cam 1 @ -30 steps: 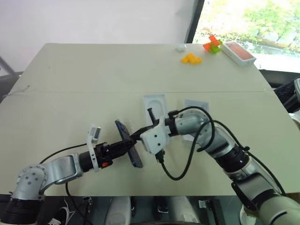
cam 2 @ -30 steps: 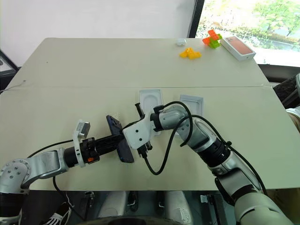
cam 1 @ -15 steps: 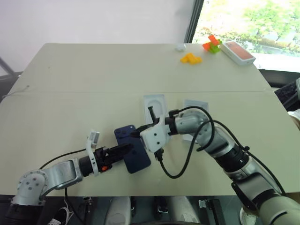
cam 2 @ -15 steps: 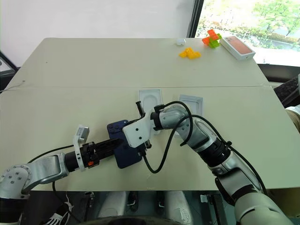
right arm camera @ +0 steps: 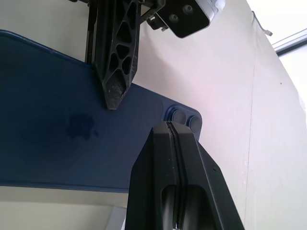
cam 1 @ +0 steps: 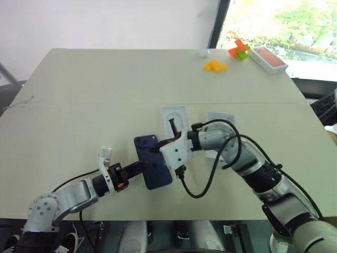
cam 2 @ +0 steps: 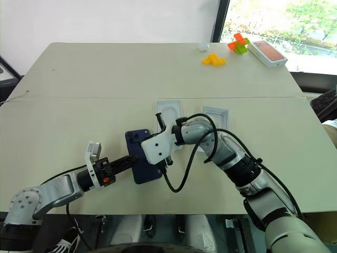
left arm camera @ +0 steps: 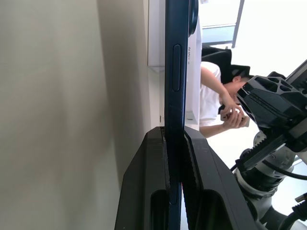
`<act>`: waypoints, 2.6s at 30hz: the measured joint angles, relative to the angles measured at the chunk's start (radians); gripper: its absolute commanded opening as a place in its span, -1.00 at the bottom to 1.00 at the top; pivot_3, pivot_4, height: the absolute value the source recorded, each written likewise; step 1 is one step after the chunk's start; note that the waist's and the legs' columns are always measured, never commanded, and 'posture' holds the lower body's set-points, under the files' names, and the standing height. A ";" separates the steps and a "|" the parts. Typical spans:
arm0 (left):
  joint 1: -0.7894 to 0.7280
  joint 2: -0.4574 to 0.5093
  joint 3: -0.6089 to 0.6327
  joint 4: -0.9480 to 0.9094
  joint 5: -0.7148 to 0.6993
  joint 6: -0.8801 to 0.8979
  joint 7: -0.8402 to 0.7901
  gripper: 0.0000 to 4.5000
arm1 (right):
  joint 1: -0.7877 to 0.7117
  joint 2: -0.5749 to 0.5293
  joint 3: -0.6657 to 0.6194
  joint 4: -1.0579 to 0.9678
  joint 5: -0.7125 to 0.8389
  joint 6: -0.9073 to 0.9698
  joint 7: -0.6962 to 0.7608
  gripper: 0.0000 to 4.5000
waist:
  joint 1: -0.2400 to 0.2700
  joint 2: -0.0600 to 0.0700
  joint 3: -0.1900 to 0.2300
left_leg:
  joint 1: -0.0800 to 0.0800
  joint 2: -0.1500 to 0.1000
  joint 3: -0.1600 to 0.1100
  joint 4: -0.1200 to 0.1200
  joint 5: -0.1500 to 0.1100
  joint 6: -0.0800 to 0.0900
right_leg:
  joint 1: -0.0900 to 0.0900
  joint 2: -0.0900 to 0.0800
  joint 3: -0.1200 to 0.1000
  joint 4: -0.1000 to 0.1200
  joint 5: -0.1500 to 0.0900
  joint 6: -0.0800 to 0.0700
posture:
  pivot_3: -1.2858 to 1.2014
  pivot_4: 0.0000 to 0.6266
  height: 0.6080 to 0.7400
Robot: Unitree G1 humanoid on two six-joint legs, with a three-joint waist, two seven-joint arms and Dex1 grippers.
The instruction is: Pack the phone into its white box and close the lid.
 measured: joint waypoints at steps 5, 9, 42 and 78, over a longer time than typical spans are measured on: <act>0.003 -0.003 0.004 0.005 -0.008 0.002 -0.009 -0.99 | -0.014 -0.006 -0.019 0.027 -0.006 -0.005 -0.010 -1.00 | 0.000 0.000 0.000 | 0.000 0.000 0.000 0.000 0.000 0.000 | 0.000 0.000 0.000 0.000 0.000 0.000 | 0.03 -0.52 0.95; 0.029 0.034 0.034 -0.002 -0.005 0.015 -0.049 -0.99 | -0.016 0.000 -0.062 0.028 0.048 0.046 -0.012 -1.00 | -0.004 -0.001 0.001 | -0.001 0.000 0.000 -0.001 0.000 0.000 | -0.001 0.000 0.000 0.000 0.000 0.000 | 0.03 -0.52 0.95; -0.033 0.181 0.298 0.043 0.208 0.057 -0.358 -1.00 | -0.039 -0.104 0.005 -0.009 0.134 0.722 0.114 0.98 | -0.025 0.000 0.002 | -0.016 0.000 0.000 -0.002 0.001 -0.001 | -0.016 0.000 -0.001 0.000 0.001 0.001 | 0.03 -0.52 0.95; -0.073 0.140 0.286 0.023 0.188 0.072 -0.265 -1.00 | -0.016 -0.074 0.002 -0.031 0.119 0.746 0.069 -0.78 | -0.022 -0.002 0.001 | -0.016 0.001 0.000 0.009 0.001 0.000 | -0.014 0.000 -0.002 0.006 0.002 0.002 | 0.03 -0.52 0.95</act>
